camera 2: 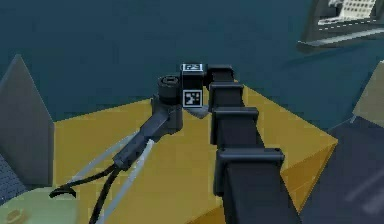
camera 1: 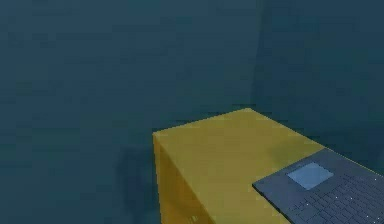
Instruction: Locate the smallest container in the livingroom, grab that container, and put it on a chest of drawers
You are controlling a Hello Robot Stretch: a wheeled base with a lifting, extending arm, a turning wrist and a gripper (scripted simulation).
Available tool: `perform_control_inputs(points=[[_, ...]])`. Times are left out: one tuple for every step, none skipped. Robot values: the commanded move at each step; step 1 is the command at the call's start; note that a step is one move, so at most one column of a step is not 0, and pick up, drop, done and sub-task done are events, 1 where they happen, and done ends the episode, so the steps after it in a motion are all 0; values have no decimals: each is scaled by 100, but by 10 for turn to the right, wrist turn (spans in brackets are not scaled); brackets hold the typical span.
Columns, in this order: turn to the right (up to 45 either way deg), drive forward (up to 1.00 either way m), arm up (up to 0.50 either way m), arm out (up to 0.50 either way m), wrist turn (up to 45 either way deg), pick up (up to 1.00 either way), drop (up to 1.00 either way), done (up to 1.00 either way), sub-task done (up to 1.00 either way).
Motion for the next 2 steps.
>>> perform_control_inputs(points=[[0,0,0,0,390,0,0,0,0],[0,0,-12,0,0,0,0,0,0]])
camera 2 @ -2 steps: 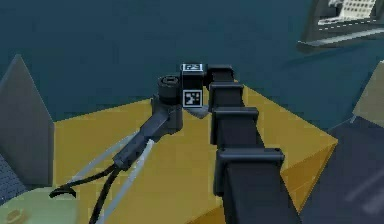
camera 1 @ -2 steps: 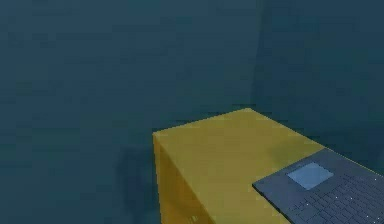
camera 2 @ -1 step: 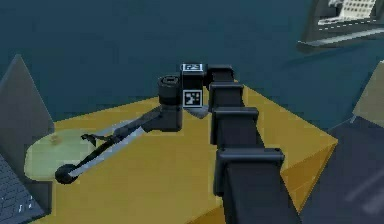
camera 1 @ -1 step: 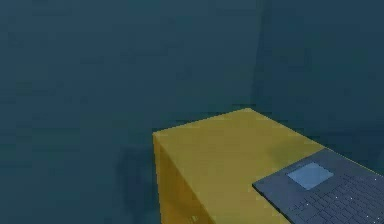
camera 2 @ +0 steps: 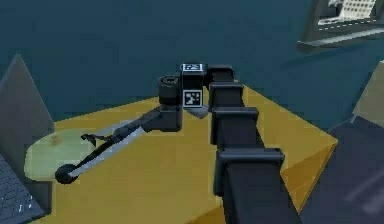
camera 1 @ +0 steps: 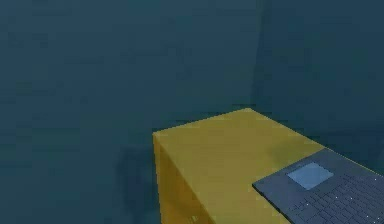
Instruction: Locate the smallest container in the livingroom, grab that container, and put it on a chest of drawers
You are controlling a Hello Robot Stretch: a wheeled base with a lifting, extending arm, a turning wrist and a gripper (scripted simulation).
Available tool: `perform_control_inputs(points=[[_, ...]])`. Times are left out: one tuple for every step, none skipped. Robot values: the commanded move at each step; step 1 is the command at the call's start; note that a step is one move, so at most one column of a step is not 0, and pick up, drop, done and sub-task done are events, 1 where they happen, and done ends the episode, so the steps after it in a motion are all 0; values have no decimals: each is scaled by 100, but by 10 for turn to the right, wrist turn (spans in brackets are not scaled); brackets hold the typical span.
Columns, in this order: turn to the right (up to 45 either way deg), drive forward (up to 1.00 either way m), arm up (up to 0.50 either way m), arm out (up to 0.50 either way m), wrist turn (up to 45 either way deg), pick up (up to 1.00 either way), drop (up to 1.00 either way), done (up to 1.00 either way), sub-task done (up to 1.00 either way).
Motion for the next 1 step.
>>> perform_control_inputs(points=[[0,0,0,0,0,0,100,0,0]])
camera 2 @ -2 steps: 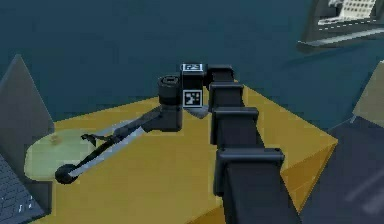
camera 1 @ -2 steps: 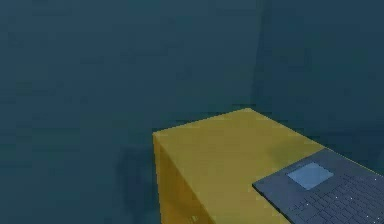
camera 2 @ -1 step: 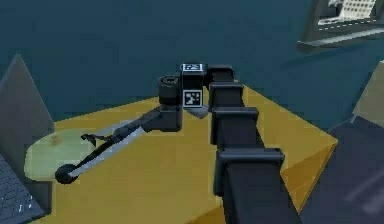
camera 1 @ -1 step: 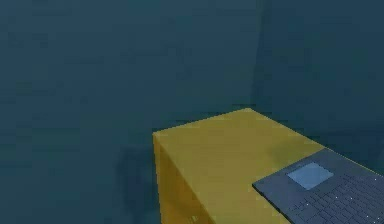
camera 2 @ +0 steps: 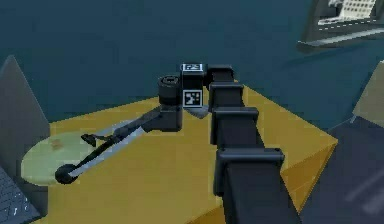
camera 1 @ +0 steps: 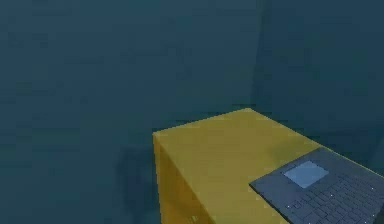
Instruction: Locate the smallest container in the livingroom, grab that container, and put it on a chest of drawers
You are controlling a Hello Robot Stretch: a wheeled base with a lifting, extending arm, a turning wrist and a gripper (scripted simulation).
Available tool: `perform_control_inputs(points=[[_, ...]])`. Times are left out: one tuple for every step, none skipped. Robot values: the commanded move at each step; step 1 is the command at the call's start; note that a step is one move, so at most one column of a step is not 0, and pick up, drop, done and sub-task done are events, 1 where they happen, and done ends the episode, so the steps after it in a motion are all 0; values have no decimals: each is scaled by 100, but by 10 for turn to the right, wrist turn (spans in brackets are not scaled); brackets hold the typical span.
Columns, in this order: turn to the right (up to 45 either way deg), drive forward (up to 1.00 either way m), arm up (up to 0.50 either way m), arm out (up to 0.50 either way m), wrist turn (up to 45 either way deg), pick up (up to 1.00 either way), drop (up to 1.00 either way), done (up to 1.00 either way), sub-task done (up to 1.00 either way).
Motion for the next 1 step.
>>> perform_control_inputs(points=[[0,0,0,-10,0,0,0,0,0]])
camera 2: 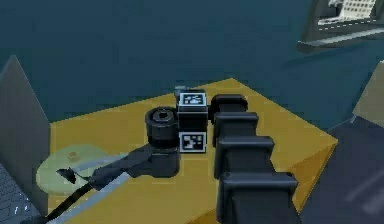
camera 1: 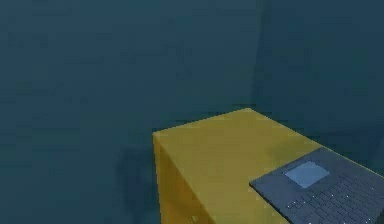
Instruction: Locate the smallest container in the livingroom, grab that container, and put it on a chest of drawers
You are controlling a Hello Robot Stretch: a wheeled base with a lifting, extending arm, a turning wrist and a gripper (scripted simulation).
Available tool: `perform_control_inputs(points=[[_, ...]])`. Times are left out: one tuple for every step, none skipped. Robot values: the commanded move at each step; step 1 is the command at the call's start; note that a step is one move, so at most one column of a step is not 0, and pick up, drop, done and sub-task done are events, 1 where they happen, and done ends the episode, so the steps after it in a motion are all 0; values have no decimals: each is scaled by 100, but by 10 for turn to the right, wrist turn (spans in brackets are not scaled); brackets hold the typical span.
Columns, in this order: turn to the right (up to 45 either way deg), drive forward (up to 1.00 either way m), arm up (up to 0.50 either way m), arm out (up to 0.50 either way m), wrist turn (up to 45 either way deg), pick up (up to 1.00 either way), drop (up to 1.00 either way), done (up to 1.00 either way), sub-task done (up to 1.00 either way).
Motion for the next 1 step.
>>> perform_control_inputs(points=[[0,0,0,0,0,0,0,100,0]])
